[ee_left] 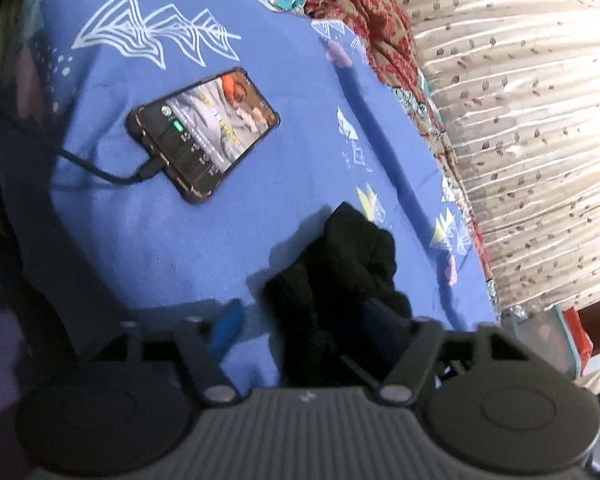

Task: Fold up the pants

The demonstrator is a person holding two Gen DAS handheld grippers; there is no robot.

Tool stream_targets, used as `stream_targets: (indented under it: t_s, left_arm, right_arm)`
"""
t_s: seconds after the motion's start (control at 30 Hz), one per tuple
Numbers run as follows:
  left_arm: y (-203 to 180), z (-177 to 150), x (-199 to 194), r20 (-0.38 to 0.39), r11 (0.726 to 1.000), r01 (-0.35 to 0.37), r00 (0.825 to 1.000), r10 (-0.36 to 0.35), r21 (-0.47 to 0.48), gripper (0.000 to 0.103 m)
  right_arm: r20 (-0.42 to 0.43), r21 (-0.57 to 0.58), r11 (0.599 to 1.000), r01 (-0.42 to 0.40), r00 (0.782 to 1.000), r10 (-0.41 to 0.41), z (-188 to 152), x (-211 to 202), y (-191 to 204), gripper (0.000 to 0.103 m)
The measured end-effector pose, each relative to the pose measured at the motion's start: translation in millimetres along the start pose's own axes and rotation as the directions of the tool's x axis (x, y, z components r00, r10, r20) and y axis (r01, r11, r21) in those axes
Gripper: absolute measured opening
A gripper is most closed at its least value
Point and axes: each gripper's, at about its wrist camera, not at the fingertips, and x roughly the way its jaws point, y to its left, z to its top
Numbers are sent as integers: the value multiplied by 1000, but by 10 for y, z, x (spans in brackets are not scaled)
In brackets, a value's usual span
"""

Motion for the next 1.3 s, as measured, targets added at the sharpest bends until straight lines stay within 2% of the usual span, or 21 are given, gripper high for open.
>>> stream_targets:
  t_s: [0.07, 0.17, 0.23, 0.27, 0.3, 0.33, 0.37, 0.47, 0.6, 0.67, 0.73, 0.77, 0.8, 0.87, 0.97, 1.07, 1.17, 1.3]
  left_arm:
    - [-29, 10, 29, -13, 1000, -3, 1000, 3, 12, 90]
    - [-108, 12, 180, -56, 999, 1, 998, 1, 35, 95]
    - [-196, 1, 295, -76, 997, -4, 997, 10, 75, 92]
    - [-238, -17, 343, -75, 994, -20, 997, 28, 104, 80]
    - [-278, -37, 376, -71, 990, -46, 996, 56, 133, 72]
    - [-322, -50, 412, -61, 982, -85, 993, 97, 169, 52]
    - [-348, -55, 435, -54, 973, -110, 991, 124, 202, 42]
    - [-348, -57, 402, -45, 963, -122, 990, 137, 239, 33]
    - [-347, -111, 321, -30, 955, -133, 989, 146, 265, 32]
    - [-340, -124, 308, -25, 956, -136, 989, 147, 260, 32]
    - [-328, -118, 302, -27, 958, -136, 989, 147, 252, 33]
    - [-328, -120, 313, -35, 958, -140, 988, 154, 249, 33]
    - [-333, -129, 323, -41, 956, -151, 985, 166, 253, 33]
    - [-370, -151, 289, -28, 948, -166, 983, 180, 271, 34]
    - [-404, -159, 181, -16, 946, -173, 983, 185, 273, 36]
    - [-478, -167, -34, 11, 946, -149, 988, 152, 289, 34]
    - [-622, -173, -277, 62, 941, -125, 992, 111, 314, 34]
    - [-946, -178, -372, 70, 926, -48, 997, 23, 375, 34]
  right_arm:
    - [-13, 32, 999, -29, 999, 29, 28, 75, 65, 62]
    - [-45, 34, 997, -75, 996, 76, 31, 194, 225, 62]
    - [-64, 20, 996, -88, 994, 89, 21, 238, 327, 66]
    - [-69, 20, 995, -95, 993, 96, 14, 261, 357, 68]
    - [-72, 24, 995, -99, 992, 101, 5, 259, 377, 68]
    - [-72, 25, 995, -98, 992, 100, -2, 260, 393, 68]
    - [-68, 31, 995, -99, 993, 101, 5, 255, 384, 68]
    - [-39, 93, 989, -119, 992, 123, 41, 150, 283, 64]
    - [23, 199, 977, -82, 997, 79, 9, -82, 125, 64]
    - [30, 274, 957, -94, 996, 89, -58, -148, 61, 51]
    - [-28, 353, 926, -137, 987, 157, -149, -46, 46, 44]
    - [-77, 383, 911, -153, 978, 196, -196, 54, 74, 45]
    - [-118, 378, 912, -161, 968, 220, -229, 132, 145, 45]
    - [-117, 323, 935, -148, 974, 195, -196, 109, 252, 46]
    - [-53, 349, 918, -188, 974, 220, -116, -50, 193, 45]
    - [32, 399, 899, -182, 982, 184, -128, -316, 24, 45]
    - [93, 473, 867, -155, 988, 126, -283, -639, -158, 45]
    - [96, 582, 809, -85, 995, 36, -644, -951, -384, 44]
